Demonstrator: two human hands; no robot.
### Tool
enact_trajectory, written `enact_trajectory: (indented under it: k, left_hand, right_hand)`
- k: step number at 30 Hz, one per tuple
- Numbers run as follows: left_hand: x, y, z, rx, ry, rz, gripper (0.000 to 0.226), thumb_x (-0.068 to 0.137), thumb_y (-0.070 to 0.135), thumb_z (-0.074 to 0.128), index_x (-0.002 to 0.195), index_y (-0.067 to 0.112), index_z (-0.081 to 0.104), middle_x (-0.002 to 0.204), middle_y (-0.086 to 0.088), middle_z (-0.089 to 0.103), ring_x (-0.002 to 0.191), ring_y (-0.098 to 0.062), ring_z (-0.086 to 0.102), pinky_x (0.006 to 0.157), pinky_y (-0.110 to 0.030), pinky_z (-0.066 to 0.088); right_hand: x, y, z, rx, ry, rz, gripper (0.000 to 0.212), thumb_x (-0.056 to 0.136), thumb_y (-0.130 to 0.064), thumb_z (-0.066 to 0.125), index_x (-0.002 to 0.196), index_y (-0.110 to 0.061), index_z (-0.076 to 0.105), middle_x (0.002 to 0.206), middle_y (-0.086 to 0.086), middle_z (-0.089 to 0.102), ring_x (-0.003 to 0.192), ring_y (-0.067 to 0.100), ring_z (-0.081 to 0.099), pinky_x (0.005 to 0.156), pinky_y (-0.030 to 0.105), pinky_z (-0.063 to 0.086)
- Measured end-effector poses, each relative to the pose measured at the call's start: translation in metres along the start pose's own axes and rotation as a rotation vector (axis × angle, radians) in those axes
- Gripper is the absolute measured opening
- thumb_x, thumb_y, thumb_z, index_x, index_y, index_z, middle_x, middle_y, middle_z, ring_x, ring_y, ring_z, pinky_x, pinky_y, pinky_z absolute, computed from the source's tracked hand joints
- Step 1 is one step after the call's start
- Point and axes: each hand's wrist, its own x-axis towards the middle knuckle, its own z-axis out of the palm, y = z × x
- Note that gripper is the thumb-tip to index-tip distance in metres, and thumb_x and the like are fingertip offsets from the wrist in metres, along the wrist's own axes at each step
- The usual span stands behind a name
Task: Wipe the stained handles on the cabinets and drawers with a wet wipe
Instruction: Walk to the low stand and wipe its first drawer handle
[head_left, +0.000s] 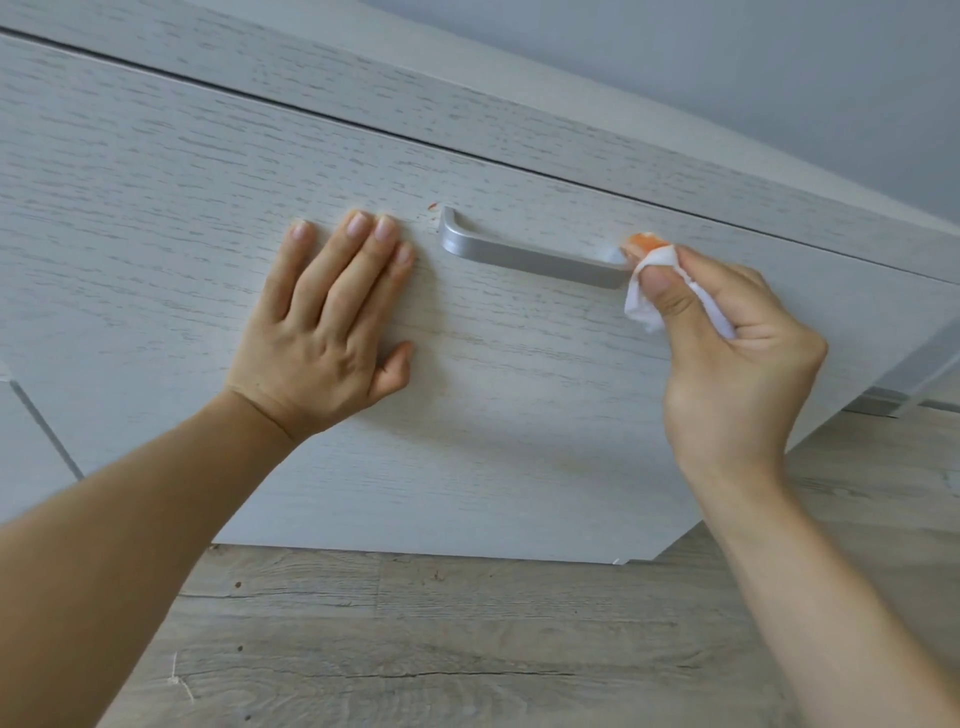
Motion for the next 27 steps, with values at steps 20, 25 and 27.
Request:
enact_trajectory:
  k: [20,25,27]
  left_hand:
    - [0.017,-0.002,-0.063,-0.090,-0.422,-0.047,0.064,0.091,0.025,0.050,0.144,-0.003,0.030,0.149,-0.022,0.032,0.139,-0.035,0.028,0.114,-0.049,0.024]
    - [0.029,-0.008,-0.096,-0.109,-0.568,-0.088,0.066,0.079,0.017,0.067,0.139,-0.001,0.043,0.143,-0.019,0.043,0.132,-0.035,0.042,0.108,-0.049,0.033]
    - [0.028,-0.020,-0.112,-0.085,-0.644,-0.077,0.064,0.080,0.015,0.066,0.138,0.000,0.045,0.142,-0.018,0.045,0.131,-0.033,0.044,0.108,-0.047,0.034]
  right_hand:
    - [-0.014,-0.072,0.036,0.028,-0.205,-0.086,0.015,0.085,-0.017,0.070,0.098,-0.012,0.074,0.095,-0.002,0.072,0.089,0.006,0.065,0.086,0.026,0.051]
    - [-0.008,-0.083,0.051,0.073,-0.270,-0.104,0.015,0.086,-0.019,0.069,0.100,-0.015,0.074,0.091,-0.008,0.068,0.088,0.004,0.063,0.082,0.012,0.045]
    - [-0.008,-0.088,0.062,0.125,-0.301,-0.124,0.016,0.086,-0.020,0.069,0.101,-0.015,0.073,0.090,-0.010,0.066,0.088,0.002,0.062,0.081,0.008,0.043]
